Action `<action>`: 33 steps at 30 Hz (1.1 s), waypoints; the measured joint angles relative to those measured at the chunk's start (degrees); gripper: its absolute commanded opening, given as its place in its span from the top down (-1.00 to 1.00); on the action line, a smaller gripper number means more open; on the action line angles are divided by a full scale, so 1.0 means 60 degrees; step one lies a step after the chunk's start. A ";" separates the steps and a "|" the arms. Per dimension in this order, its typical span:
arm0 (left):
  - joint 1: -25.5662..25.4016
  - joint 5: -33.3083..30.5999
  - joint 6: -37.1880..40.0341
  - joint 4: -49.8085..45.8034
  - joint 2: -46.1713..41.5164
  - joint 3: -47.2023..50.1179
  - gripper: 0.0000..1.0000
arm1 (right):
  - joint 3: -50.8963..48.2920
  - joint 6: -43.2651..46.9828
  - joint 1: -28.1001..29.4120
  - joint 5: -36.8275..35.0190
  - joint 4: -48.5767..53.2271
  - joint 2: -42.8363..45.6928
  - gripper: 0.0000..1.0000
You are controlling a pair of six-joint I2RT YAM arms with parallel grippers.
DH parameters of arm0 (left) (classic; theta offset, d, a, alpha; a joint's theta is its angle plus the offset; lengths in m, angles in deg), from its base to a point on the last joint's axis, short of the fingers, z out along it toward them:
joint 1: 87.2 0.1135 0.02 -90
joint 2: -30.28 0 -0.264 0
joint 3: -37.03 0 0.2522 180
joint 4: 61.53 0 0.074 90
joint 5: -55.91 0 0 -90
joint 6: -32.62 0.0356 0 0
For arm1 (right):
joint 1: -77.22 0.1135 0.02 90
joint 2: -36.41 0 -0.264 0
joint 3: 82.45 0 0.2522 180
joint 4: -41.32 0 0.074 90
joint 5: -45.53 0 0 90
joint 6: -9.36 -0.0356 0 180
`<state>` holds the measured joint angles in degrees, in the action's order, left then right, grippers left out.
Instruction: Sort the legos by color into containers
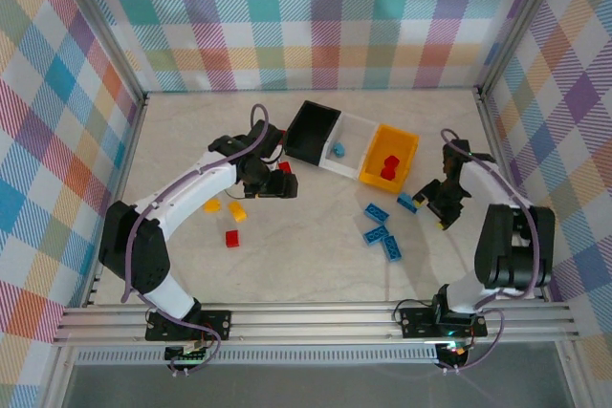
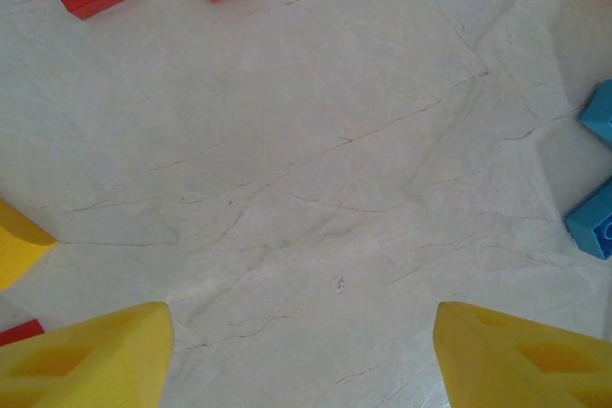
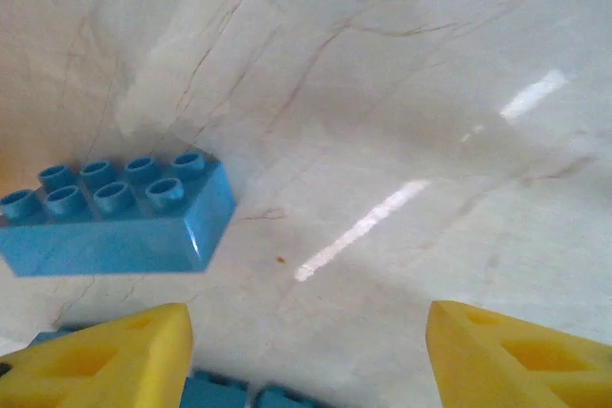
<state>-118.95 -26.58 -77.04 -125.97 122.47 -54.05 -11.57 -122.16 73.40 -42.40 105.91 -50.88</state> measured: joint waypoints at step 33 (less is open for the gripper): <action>0.1249 0.1650 0.0186 0.0280 -0.0259 0.1005 -0.46 | 0.0561 1.2593 0.1038 0.0251 -0.1880 -0.1778 -0.49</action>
<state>-111.45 -16.68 -75.92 -124.29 120.91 -48.02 -8.20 -46.60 79.63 -40.89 94.64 -61.55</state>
